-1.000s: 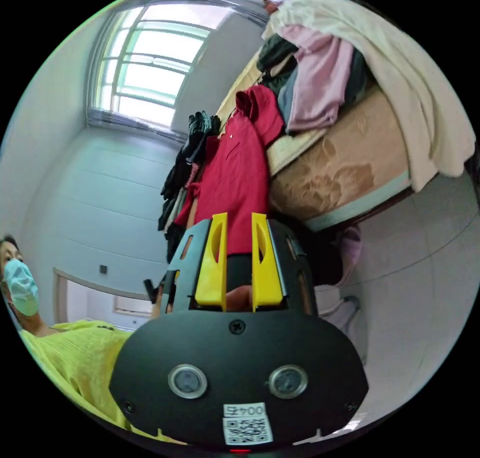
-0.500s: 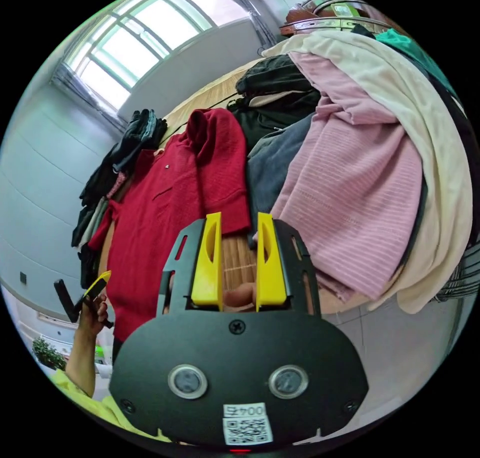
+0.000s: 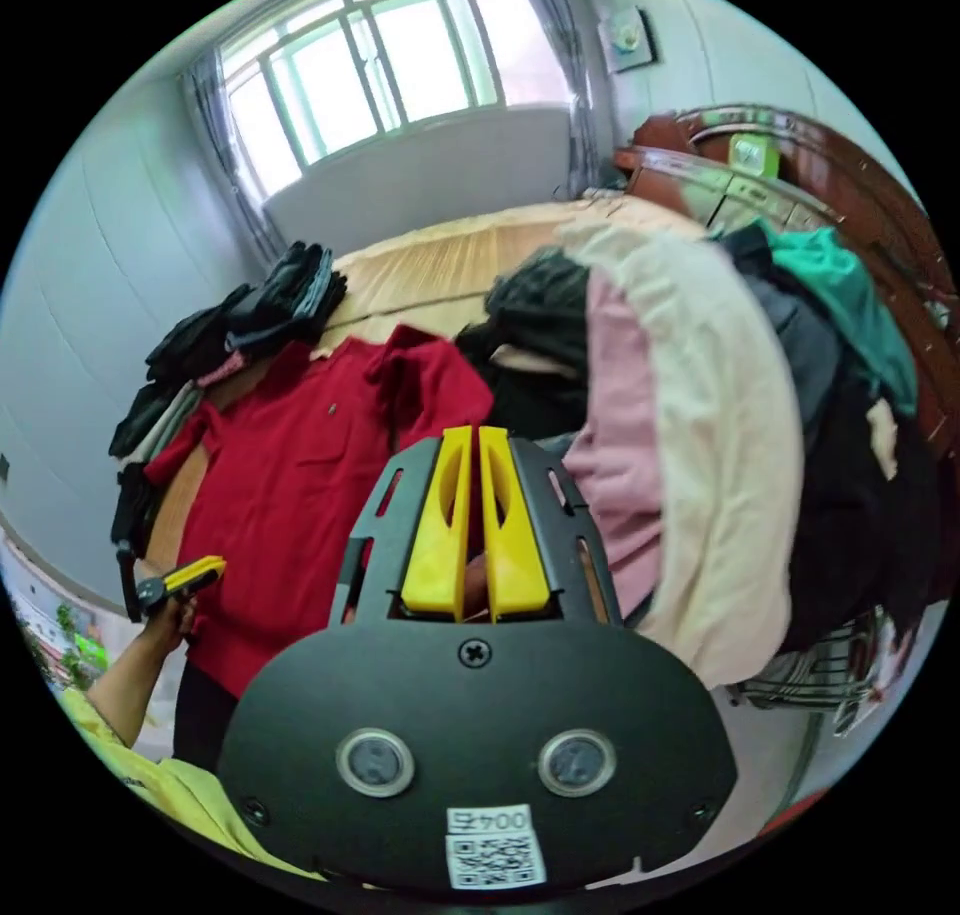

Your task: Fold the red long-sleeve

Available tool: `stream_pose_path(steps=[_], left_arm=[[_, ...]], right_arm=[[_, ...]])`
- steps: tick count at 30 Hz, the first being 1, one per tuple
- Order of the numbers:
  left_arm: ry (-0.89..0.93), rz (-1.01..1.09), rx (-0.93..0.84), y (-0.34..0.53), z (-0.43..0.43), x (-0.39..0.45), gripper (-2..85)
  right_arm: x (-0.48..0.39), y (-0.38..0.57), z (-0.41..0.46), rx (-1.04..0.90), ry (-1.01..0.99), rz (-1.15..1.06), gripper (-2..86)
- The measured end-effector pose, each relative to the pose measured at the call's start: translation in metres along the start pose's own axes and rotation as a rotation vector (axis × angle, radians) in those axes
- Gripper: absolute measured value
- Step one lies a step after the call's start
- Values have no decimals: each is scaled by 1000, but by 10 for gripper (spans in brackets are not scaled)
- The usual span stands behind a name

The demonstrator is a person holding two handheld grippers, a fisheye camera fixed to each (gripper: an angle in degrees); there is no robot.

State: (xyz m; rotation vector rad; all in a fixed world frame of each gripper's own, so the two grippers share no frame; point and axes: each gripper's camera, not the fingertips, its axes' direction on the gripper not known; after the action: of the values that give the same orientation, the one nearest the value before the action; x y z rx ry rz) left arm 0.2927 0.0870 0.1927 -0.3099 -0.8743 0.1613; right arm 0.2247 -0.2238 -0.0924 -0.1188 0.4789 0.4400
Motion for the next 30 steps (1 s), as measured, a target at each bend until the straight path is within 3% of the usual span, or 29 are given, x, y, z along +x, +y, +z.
stream_pose_path(steps=[4, 8, 17, 22, 27, 30], left_arm=[[-26, 11, 1, 3, 20, 15, 13], [-34, 12, 1, 7, 38, 25, 13], [-75, 34, 0, 12, 73, 50, 13], [-108, 47, -1, 14, 89, 64, 15], [-145, 64, -4, 14, 102, 79, 22], [-185, 96, -6, 14, 110, 92, 29]], right_arm=[[38, -65, -53, 56, 164, 18, 8], [74, -86, -28, -80, 285, 114, 31], [101, -6, 13, 14, 169, 240, 57], [66, 4, 9, 94, 92, -25, 111], [-24, 10, 37, 55, 276, -449, 166], [-43, -8, 62, 10, 393, -536, 171]])
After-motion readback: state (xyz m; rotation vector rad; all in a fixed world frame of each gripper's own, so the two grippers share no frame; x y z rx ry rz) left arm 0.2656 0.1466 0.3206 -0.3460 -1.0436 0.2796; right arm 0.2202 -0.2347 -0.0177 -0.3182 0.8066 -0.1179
